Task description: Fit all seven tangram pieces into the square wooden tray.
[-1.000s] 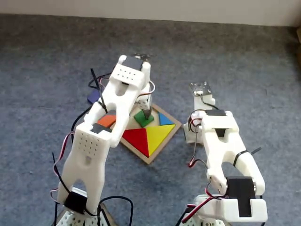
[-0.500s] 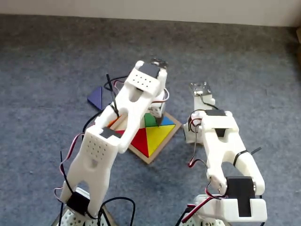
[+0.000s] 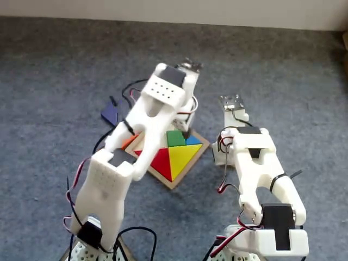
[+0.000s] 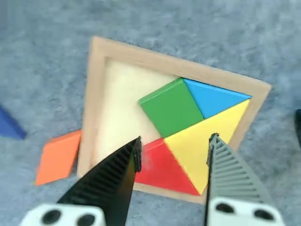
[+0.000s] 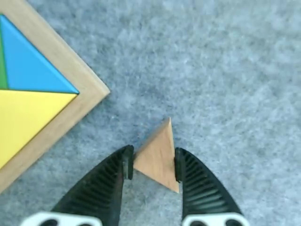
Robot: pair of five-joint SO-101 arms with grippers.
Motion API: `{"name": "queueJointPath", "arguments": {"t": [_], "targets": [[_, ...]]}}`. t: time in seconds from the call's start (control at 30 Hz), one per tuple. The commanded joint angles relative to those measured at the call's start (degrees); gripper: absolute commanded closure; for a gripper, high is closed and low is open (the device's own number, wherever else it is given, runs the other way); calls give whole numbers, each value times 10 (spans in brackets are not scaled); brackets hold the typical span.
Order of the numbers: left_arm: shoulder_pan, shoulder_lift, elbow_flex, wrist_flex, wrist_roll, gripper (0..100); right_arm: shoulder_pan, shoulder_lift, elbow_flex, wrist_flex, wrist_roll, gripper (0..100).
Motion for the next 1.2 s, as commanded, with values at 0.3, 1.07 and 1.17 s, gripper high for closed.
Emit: {"name": "queueJointPath", "arguments": {"t": [0.3,1.07,1.17], "targets": [[-131,-348,233,8,-9,772,5,-73,-2,32,0,932],[-412,-691,906,-333,-138,770,-134,-152,-86,62,309,932],[-426,-698,929,-349,-136,770,-171,-142,-111,62,367,932]]}}
